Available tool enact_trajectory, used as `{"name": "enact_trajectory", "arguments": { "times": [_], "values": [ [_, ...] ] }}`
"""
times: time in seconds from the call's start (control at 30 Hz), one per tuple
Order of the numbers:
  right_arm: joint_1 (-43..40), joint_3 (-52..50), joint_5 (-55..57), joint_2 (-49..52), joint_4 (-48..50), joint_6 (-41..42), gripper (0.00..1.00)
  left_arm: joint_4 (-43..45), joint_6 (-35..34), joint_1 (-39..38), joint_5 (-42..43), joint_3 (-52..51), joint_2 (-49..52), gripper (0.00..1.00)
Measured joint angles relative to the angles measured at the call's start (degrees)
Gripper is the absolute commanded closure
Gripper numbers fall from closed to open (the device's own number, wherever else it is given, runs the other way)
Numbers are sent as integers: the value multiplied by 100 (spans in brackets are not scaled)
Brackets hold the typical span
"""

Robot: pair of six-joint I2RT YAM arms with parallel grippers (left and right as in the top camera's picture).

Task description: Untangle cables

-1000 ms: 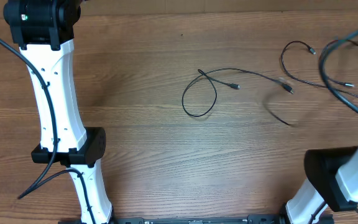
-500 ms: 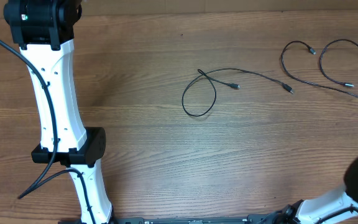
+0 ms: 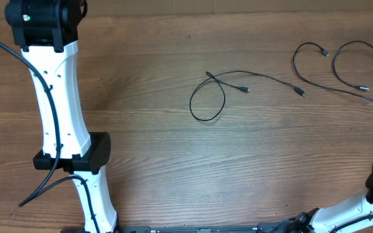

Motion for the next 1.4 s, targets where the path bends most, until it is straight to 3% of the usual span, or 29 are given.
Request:
{"name": "enact_trajectory", "arguments": {
  "times": [0.2,0.43,0.67,0.7,0.73,0.77,0.8,1.1,1.4],
  "values": [
    [72,-1008,-184,2,232,9,96,50,-2,-125,13,0,0,1],
    [-352,-1113,780,2,-415,520,96,52,-2,-155,22,0,0,0],
    [-1038,-1113,1180,2,-326,872,96,52,-2,-155,22,0,0,1],
    [-1095,-1113,1196,2,-291,892,93,52,-2,-155,22,0,0,0],
    [-1143,-1113,1202,0,-267,903,81,50,-2,-155,22,0,0,1],
    [-1182,-1113,1207,2,-260,916,46,52,-2,-155,22,0,0,1],
    [-1220,-1113,1213,2,-247,966,0,52,-2,-155,22,0,0,0],
    [-984,-966,1158,0,-863,706,0,55,-2,-155,22,0,0,0],
    [20,896,608,-730,-1401,564,0,61,-2,-155,22,0,0,1]
  ]
}}
